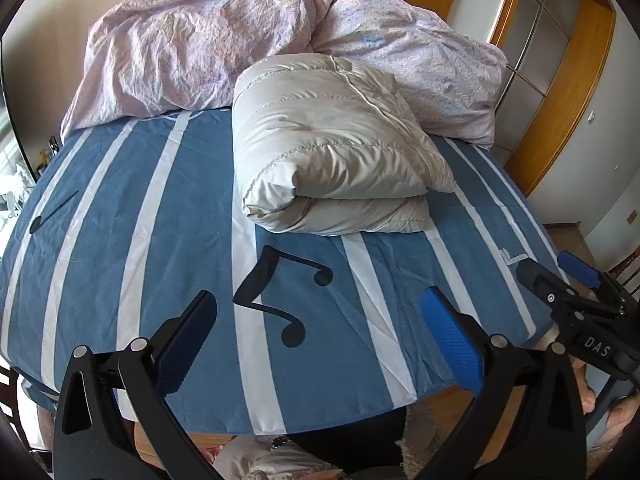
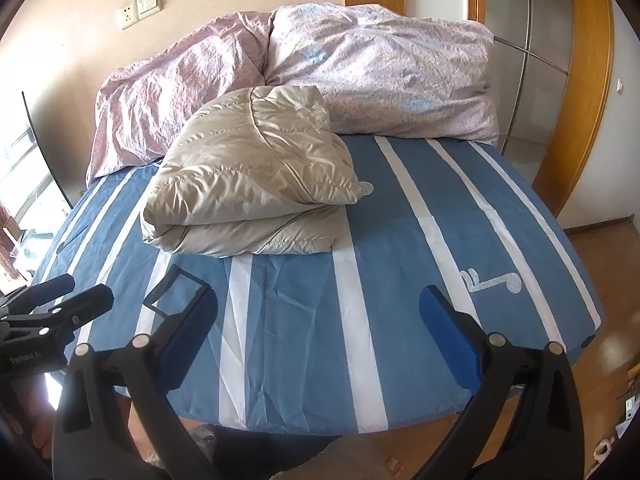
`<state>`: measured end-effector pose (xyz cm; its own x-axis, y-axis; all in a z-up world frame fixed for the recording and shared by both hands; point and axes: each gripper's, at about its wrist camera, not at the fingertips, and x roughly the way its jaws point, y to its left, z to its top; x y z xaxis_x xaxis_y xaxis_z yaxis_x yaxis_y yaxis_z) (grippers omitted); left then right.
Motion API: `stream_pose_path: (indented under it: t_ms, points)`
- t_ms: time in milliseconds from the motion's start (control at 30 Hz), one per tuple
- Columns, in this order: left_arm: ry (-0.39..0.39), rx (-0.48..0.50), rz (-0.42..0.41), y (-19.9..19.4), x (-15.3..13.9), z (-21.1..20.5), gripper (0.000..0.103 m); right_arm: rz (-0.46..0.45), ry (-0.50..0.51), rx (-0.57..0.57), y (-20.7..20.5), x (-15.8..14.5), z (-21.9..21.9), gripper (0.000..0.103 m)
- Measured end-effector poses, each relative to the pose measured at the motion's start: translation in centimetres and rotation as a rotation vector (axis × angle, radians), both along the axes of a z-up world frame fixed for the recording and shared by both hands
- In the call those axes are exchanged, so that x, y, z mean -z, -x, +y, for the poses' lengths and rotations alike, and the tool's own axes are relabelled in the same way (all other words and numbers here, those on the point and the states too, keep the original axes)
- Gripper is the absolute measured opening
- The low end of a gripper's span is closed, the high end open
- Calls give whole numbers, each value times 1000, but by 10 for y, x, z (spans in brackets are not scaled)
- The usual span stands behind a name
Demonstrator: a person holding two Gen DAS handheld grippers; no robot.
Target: Fold large clothes
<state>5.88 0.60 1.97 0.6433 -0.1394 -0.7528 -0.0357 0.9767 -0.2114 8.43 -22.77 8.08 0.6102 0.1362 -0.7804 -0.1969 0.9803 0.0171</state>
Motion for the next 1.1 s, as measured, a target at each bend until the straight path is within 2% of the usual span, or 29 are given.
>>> stream_pose_path:
  t_ms: [600,1100]
  points:
    - [10,10,11,3,0,-3,102,21,6,-19,1,0,-1,101]
    - [-15,11,12,2,0,-3,102,26,10,-26,1,5,1,101]
